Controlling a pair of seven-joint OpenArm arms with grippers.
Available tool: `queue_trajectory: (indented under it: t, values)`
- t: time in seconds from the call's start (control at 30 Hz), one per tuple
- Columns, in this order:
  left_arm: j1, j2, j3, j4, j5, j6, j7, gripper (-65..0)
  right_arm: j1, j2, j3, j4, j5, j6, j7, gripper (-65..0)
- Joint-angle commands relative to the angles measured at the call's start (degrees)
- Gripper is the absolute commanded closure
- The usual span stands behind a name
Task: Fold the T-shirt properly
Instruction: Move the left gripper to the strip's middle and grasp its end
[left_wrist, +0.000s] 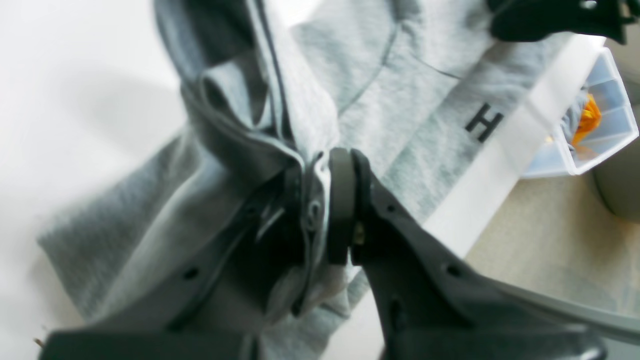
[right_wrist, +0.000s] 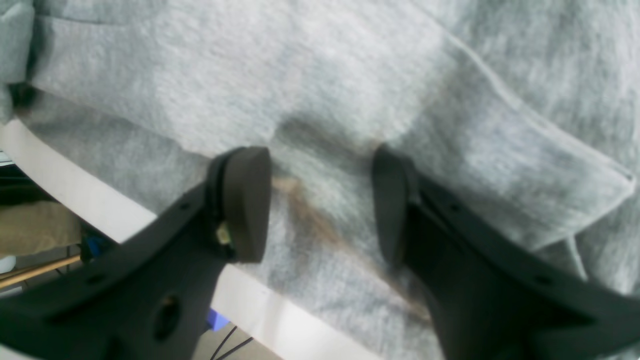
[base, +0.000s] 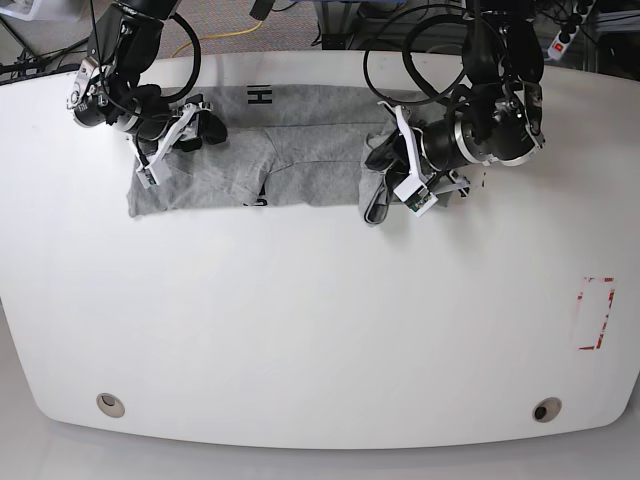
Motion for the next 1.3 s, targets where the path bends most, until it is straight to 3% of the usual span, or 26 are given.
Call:
queue_trajectory:
  t: [0.0,0.23,0.3,0.37,0.5,0.6,0.73,0.87,1.0,1.2,1.27]
  values:
    - [-0.47,0.07,0.40,1.03,-1.63,0.21,-1.49,-0.4,0.28,0.55,0.32,0.36,-1.42,-0.32,-0.72,-32.8]
    - [-0.29,-0.99,0.31,1.03,-1.63,0.21,-1.49,-0.6,1.25,0.55,0.32,0.36,-1.42,-0.32,-0.72,-32.8]
    - [-0.38,-1.07,0.31,1.03,-1.63,0.21,-1.40,-3.3,1.33,0.55,0.32,0.36,-1.42,-0.32,-0.72,-32.8]
    - [-0.29,-1.07,0.40,1.03,-1.63,0.21,-1.40,-10.0,1.33,0.55,0.32,0.36,-1.42,-0.32,-0.72,-32.8]
    - [-0.82,-1.07,2.33,1.11,-1.63,0.21,1.15,-30.1,1.42,0.55,0.23,0.36,-1.42,-0.32,-0.72,-32.8]
    - [-1.43,-1.07,5.85,1.64,-1.80,0.21,4.23,-37.9,1.42,0.55,0.23,0.36,-1.42,-0.32,-0.72,-32.8]
    - [-3.72,-0.81,12.97,2.96,-1.98,0.21,7.21,-37.8,1.42,0.55,0.14,0.36,-1.42,-0.32,-0.72,-32.8]
    - [-5.21,-0.90,14.37,3.58,-1.89,-0.14,7.39,-37.8,1.51,0.55,0.14,0.36,-1.42,-0.32,-0.72,-32.8]
    - [-6.71,-1.95,10.07,3.31,-1.71,0.21,7.39,-37.8,1.60,0.55,0.32,0.54,-1.42,-0.32,-0.72,-32.8]
    - [-6.80,-7.05,0.13,2.96,0.66,0.21,7.30,-37.6,2.48,0.90,0.49,5.02,2.63,-0.32,-0.72,-33.3]
    - [-6.62,-8.81,-1.01,2.96,1.98,0.21,7.30,-34.2,2.48,0.99,0.85,7.22,4.39,-0.32,-0.72,-33.3]
